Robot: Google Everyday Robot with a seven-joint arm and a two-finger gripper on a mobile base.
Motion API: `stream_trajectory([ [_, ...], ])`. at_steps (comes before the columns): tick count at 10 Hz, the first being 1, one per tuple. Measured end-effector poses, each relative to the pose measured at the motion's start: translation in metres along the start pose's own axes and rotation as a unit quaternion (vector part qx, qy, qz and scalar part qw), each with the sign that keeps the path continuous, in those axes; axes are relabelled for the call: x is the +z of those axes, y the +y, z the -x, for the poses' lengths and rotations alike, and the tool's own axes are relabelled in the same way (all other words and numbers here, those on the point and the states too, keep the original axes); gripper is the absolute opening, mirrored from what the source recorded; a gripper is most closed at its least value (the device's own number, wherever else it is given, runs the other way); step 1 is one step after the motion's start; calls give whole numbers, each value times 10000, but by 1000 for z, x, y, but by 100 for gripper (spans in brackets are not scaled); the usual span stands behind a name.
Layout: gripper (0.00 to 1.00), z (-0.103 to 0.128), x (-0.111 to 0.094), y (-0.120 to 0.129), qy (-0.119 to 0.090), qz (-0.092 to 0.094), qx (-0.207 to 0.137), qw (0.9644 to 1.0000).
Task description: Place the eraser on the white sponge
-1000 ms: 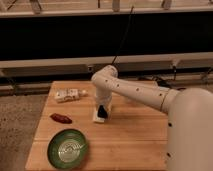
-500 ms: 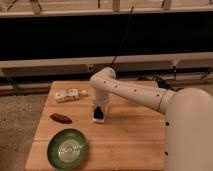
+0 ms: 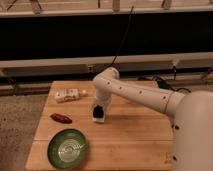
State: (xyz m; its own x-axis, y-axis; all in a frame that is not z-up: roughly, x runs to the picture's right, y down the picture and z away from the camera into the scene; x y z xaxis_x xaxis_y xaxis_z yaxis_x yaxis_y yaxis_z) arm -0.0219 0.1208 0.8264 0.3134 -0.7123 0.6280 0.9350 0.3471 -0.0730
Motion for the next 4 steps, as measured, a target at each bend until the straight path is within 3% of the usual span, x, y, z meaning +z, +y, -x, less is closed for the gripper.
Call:
stream_trajectory([
  [2,80,-2,-22,-1,156,-53,30,9999],
  [4,76,-3,-27,-4,54,-53,25,10000],
])
